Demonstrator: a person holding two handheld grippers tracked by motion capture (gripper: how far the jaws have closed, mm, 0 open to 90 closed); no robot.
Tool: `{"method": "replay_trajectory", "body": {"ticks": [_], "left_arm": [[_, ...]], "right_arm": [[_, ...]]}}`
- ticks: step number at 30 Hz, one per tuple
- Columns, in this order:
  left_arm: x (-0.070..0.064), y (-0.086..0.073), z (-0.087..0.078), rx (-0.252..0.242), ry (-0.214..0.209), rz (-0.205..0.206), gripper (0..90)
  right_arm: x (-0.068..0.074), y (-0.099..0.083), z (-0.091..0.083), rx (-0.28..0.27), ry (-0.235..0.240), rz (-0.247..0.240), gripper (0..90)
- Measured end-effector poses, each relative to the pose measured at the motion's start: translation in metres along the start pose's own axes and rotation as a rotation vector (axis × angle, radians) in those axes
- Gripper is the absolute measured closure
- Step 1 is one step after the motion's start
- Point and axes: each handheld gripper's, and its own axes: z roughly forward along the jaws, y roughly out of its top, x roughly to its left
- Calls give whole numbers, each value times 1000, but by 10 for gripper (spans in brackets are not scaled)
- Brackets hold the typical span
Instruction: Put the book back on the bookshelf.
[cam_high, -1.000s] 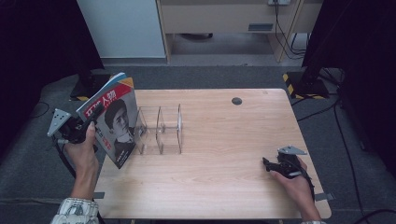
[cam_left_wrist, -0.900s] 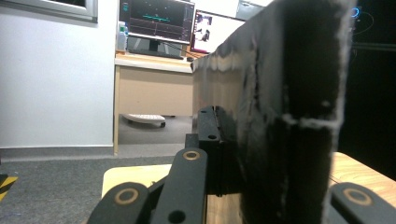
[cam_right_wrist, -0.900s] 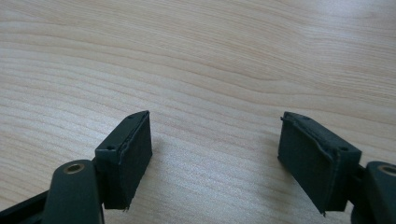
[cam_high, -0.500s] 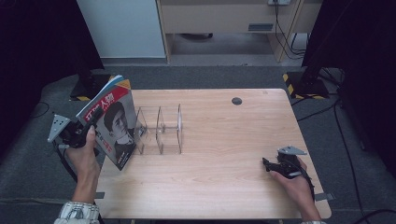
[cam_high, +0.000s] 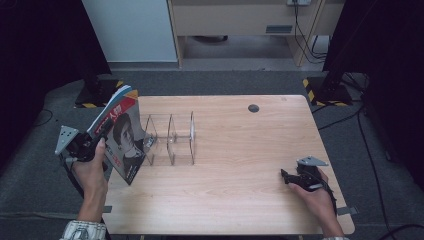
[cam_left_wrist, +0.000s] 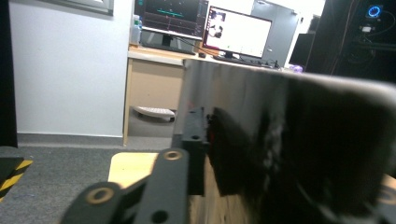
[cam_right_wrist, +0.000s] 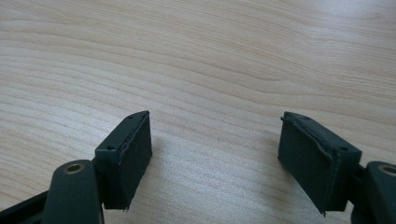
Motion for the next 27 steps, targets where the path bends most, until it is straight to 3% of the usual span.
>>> {"method": "replay_trajectory", "body": {"ticks": [6, 8, 14, 20, 27], "left_arm": [[-1, 1, 2, 8, 0, 38, 526], [0, 3, 3, 13, -24, 42, 472], [2, 3, 2, 19, -19, 51, 310], [1, 5, 2, 29, -31, 68, 219], [2, 6, 1, 49, -11, 87, 122]], "right_arm": [[0, 0, 0, 0, 0, 0, 259], [0, 0, 0, 0, 0, -2, 258], [0, 0, 0, 0, -1, 1, 258], [1, 0, 0, 0, 0, 2, 258], [0, 0, 0, 2, 1, -1, 257]]}}
